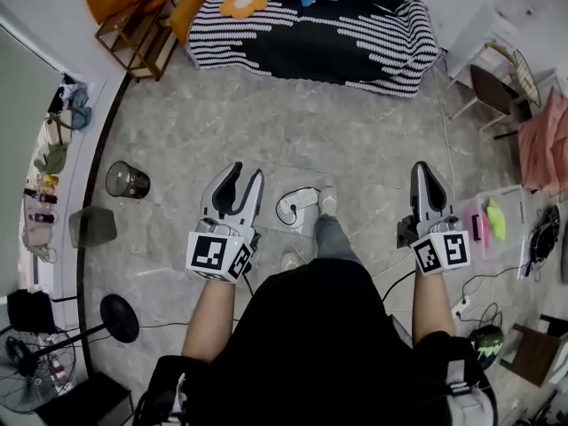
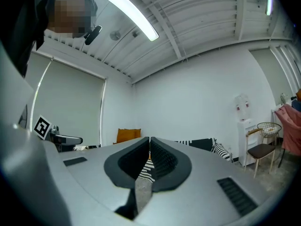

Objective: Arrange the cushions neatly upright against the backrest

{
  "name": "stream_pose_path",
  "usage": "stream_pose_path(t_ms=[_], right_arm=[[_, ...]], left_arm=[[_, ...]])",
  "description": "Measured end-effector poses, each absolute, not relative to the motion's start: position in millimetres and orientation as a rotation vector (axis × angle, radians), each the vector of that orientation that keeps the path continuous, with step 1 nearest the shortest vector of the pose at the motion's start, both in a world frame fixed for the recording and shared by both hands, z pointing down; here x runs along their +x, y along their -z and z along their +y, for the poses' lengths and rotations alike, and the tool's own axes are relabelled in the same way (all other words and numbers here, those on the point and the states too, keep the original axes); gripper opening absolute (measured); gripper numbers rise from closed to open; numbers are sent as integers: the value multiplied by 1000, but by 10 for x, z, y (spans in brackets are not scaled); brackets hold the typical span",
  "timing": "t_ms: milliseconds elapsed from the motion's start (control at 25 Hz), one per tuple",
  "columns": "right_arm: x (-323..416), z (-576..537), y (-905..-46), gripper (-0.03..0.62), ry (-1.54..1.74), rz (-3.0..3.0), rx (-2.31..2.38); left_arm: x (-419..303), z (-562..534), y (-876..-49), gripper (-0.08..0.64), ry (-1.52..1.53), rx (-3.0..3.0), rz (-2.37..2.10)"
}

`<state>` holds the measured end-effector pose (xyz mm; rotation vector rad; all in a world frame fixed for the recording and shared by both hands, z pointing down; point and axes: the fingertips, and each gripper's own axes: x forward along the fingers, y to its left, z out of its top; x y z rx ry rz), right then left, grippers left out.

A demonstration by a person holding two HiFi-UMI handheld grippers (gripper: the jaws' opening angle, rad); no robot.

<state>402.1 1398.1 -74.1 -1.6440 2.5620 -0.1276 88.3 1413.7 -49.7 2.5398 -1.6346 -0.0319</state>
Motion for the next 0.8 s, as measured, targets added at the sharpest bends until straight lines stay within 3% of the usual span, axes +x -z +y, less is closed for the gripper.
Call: stream_pose_path(t_ms=[280,400,440,480,520,800], right_arm=[[4296,13218,514,31,140,2556,-1585],[4533,12633,484,40,152,2533,-1575],[4614,12427,502,74,158,2522,-1573],[4690,12229,520,169,157,2516,-1572],[4765,12038,534,218,147,2518,-1571],[5429,11028,595,284,207,2482,-1571]], left_arm=[[1189,13424,437,171,-52,2562,-1693],[1355,12928,415,218,-45,2510,-1750],[1421,12754,430,223,-40,2493,-1767],[1492,12587,447,229,-34,2480,-1783],[1571,12428,459,230,-28,2468,-1796],[2084,11605,623,256,21,2374,-1875]])
